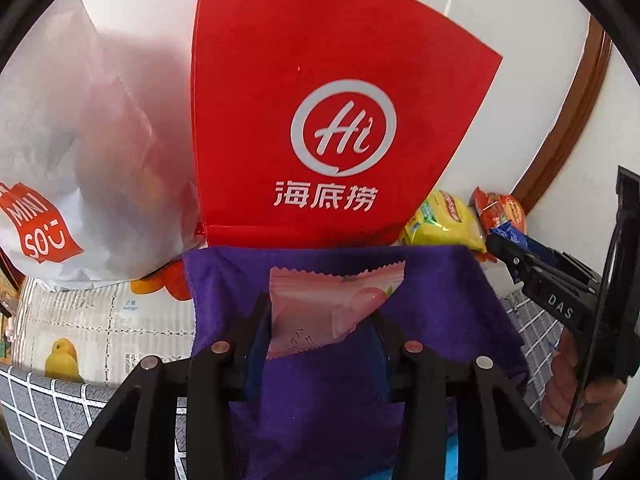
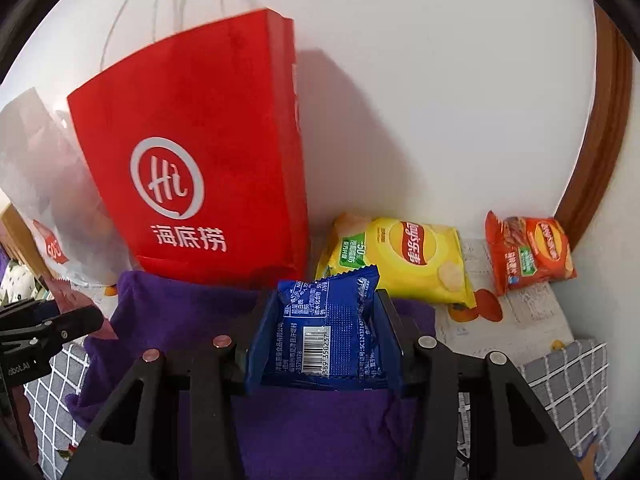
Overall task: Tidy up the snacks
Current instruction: 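Carry the pink packet and blue packet over the purple towel with both grippers, then release the blue packet with the right gripper while the left gripper releases the pink packet onto the towel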
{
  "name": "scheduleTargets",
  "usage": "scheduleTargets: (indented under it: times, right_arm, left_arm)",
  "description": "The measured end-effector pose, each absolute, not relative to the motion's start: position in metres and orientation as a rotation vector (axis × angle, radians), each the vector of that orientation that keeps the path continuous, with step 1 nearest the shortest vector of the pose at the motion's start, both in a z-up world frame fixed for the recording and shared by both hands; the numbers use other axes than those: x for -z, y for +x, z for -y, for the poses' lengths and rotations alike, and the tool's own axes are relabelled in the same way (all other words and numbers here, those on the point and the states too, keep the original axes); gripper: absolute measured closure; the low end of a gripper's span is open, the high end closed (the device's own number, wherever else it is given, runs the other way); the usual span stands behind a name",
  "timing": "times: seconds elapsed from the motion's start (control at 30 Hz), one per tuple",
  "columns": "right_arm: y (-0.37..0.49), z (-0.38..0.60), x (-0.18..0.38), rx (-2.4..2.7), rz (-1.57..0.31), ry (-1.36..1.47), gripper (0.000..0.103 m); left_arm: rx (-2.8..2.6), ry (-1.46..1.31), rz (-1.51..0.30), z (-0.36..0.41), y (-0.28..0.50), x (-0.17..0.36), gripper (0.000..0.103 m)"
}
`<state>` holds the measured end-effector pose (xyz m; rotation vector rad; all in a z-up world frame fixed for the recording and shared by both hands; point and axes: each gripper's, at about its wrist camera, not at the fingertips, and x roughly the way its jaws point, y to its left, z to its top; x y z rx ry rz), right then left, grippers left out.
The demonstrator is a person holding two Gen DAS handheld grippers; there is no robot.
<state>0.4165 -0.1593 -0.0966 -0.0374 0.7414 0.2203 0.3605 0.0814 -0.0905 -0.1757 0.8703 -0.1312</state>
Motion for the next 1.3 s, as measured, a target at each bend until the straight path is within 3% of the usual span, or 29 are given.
scheduleTargets:
  times: [1.3]
  right_arm:
    - [0.444, 0.164, 0.158, -0.25, -0.946, -0.219, 0.055]
  left_arm:
    - [0.106, -0.176, -1.054, -0.074, 0.385, 0.14, 0.062]
